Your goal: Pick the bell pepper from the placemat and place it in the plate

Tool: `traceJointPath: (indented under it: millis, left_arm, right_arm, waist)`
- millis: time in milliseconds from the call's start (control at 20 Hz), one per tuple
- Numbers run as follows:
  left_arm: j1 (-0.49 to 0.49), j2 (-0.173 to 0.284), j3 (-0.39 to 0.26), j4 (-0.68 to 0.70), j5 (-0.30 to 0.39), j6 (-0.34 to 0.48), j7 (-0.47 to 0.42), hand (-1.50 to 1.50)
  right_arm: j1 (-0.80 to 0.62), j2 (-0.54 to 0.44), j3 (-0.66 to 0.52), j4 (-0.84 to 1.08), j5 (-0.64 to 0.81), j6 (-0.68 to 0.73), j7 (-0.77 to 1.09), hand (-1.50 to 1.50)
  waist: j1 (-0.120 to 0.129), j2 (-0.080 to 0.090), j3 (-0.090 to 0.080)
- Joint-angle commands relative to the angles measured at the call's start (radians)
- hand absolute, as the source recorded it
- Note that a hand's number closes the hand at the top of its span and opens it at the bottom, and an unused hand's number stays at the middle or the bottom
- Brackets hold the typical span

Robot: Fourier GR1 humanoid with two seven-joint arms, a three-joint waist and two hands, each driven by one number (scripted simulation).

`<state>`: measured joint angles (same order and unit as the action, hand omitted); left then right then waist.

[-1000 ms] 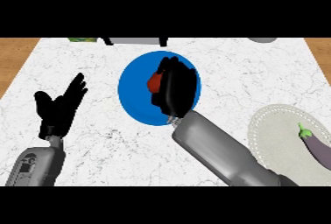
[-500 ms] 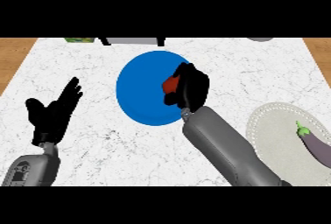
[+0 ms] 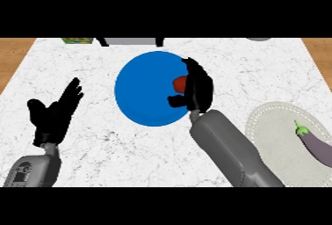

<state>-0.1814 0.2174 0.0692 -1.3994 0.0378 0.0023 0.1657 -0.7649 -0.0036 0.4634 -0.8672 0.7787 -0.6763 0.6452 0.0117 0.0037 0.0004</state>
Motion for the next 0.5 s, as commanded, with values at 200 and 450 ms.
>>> traceJointPath:
  millis: [200, 450]
  left_arm:
    - [0.018, 0.004, 0.009, -0.002, -0.005, -0.002, -0.025, 0.0]
    - [0.007, -0.005, 0.003, -0.02, -0.002, 0.003, 0.031, 0.0]
  right_arm:
    - [0.014, 0.003, 0.005, -0.239, -0.131, -0.133, -0.233, -1.5]
    - [0.065, 0.004, -0.047, -0.408, -0.301, -0.125, -0.139, -1.5]
  waist:
    - [-0.001, -0.003, 0.001]
    - [-0.009, -0.005, 0.001]
